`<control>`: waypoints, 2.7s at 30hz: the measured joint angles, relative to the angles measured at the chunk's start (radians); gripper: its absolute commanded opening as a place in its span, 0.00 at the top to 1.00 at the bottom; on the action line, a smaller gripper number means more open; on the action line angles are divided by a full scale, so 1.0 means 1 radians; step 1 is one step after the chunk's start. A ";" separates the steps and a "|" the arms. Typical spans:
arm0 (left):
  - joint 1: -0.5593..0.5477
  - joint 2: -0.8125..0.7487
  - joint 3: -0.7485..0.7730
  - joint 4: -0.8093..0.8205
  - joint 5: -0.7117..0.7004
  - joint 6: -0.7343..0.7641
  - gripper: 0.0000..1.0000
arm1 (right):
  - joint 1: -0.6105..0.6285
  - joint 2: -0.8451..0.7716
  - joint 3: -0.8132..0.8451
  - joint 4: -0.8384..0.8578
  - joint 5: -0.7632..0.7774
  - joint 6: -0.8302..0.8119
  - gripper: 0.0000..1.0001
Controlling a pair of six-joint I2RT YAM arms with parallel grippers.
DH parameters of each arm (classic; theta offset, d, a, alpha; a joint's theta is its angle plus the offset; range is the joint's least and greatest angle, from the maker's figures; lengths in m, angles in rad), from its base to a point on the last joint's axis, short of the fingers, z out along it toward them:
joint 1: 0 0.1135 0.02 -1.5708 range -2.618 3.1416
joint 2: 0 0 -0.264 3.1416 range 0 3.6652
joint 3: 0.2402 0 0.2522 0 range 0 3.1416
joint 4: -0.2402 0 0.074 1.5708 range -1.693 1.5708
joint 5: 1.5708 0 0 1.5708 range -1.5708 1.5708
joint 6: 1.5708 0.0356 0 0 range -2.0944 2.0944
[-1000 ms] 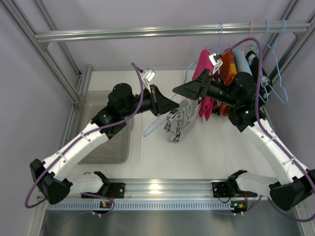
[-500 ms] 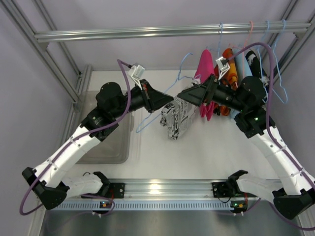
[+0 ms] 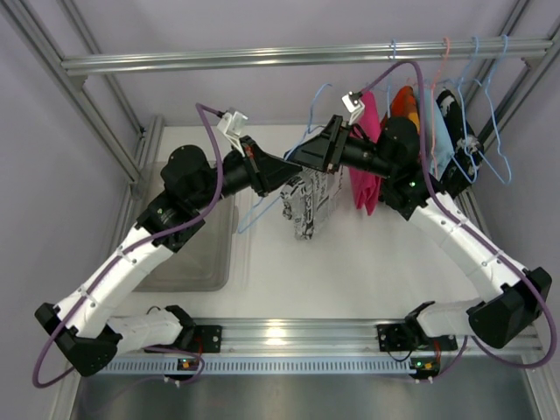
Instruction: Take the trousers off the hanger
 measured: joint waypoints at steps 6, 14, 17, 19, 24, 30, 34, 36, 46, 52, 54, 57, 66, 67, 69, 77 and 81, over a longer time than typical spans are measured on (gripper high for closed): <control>0.006 -0.023 0.002 0.023 -0.032 0.006 1.00 | 0.034 0.050 0.061 0.040 -0.002 0.032 0.43; 0.031 -0.034 0.002 -0.005 -0.036 -0.002 1.00 | 0.027 -0.002 0.038 0.019 0.008 -0.031 0.44; 0.063 -0.033 0.002 -0.017 -0.029 -0.028 1.00 | 0.003 -0.053 0.021 -0.003 0.007 -0.062 0.43; 0.077 -0.033 0.002 -0.021 -0.025 -0.042 1.00 | -0.016 -0.087 0.013 -0.008 0.008 -0.078 0.41; 0.082 -0.026 0.001 -0.012 -0.001 -0.055 1.00 | -0.024 -0.121 0.008 -0.001 0.000 -0.086 0.30; 0.082 -0.020 -0.003 -0.011 0.032 -0.061 1.00 | -0.020 -0.050 0.038 0.000 0.006 -0.033 0.29; 0.082 -0.019 -0.006 -0.011 0.049 -0.064 1.00 | 0.000 0.001 0.044 0.005 0.020 0.011 0.30; 0.082 -0.018 -0.007 -0.011 0.060 -0.068 1.00 | 0.013 0.030 0.060 0.011 0.024 0.031 0.33; 0.056 -0.010 -0.024 0.024 0.021 -0.053 1.00 | 0.052 0.119 0.159 0.031 0.045 0.086 0.81; 0.051 -0.012 -0.053 0.045 -0.008 -0.024 0.52 | 0.062 0.122 0.166 0.035 0.048 0.079 1.00; 0.048 -0.026 -0.074 0.068 -0.006 -0.010 0.35 | 0.060 0.125 0.166 0.023 0.033 0.058 1.00; 0.058 -0.084 -0.112 0.068 -0.021 0.013 0.28 | 0.039 0.126 0.172 -0.008 -0.011 0.025 1.00; 0.485 -0.279 -0.121 0.048 0.036 0.087 0.25 | -0.060 0.126 0.220 -0.075 -0.218 -0.018 1.00; 0.506 -0.296 -0.145 0.058 0.060 0.109 0.17 | -0.060 0.126 0.227 -0.070 -0.234 -0.020 1.00; 0.519 -0.340 -0.233 0.056 0.121 0.192 0.04 | -0.060 0.126 0.246 -0.065 -0.264 -0.020 1.00; 0.431 -0.392 -0.688 0.066 0.248 0.535 0.01 | -0.059 0.130 0.457 -0.058 -0.365 0.003 1.00; 0.266 -0.344 -0.756 0.172 0.188 0.661 0.01 | -0.051 0.125 0.505 -0.031 -0.391 -0.014 1.00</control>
